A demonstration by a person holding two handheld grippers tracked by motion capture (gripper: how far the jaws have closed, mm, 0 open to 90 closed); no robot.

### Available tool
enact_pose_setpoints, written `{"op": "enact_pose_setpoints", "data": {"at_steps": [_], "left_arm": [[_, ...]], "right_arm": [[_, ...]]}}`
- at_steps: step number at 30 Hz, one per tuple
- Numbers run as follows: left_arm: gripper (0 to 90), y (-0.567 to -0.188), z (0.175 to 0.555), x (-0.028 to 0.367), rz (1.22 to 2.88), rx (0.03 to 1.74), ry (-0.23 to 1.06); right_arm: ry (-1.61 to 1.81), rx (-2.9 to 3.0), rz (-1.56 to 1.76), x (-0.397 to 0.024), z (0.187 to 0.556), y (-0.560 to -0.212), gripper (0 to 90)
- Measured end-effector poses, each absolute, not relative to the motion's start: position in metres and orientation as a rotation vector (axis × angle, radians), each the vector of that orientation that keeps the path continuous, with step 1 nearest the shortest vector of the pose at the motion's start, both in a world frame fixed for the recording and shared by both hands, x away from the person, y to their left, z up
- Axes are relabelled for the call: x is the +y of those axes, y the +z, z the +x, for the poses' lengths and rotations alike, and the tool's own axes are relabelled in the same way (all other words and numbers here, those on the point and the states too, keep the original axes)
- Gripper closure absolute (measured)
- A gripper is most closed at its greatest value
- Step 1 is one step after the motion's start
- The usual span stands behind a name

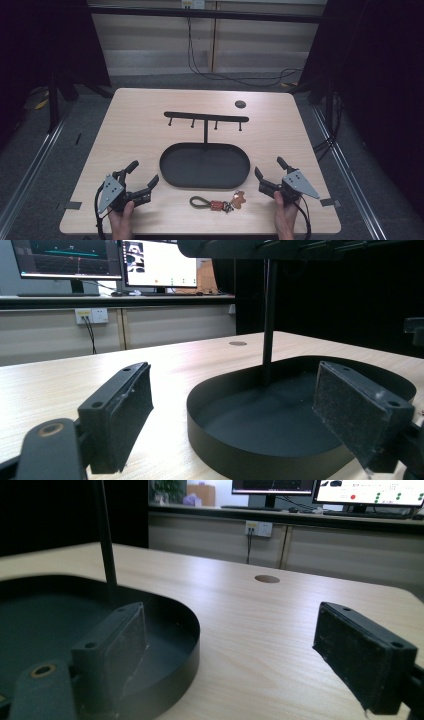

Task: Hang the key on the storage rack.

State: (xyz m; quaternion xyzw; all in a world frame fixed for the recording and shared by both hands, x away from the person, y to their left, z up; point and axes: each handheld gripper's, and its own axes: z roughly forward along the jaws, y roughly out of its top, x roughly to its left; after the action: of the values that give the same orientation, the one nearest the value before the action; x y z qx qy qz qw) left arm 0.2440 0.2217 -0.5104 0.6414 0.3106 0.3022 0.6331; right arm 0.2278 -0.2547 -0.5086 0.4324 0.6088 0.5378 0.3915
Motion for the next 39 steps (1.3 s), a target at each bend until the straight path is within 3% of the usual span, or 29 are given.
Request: {"op": "enact_pose_setpoints", "data": {"at_steps": [21, 29, 35, 39], "left_arm": [[15.6, -0.510, 0.244, 0.222, 1.467, 0.710, 0.690], [15.6, -0.510, 0.244, 0.222, 1.468, 0.709, 0.690], [15.6, -0.510, 0.244, 0.222, 1.468, 0.709, 0.690], [15.6, -0.510, 0.244, 0.222, 1.470, 0.705, 0.691]], "right_arm": [[1.456, 1.643, 1.122, -0.252, 0.226, -0.502, 15.0], [1.519, 1.710, 1.126, -0.244, 0.226, -0.496, 25.4], [1.546, 1.819, 1.118, -0.240, 0.228, -0.490, 23.8], [1.555, 1.878, 1.135, -0.238, 0.231, -0.486, 28.7]]}}
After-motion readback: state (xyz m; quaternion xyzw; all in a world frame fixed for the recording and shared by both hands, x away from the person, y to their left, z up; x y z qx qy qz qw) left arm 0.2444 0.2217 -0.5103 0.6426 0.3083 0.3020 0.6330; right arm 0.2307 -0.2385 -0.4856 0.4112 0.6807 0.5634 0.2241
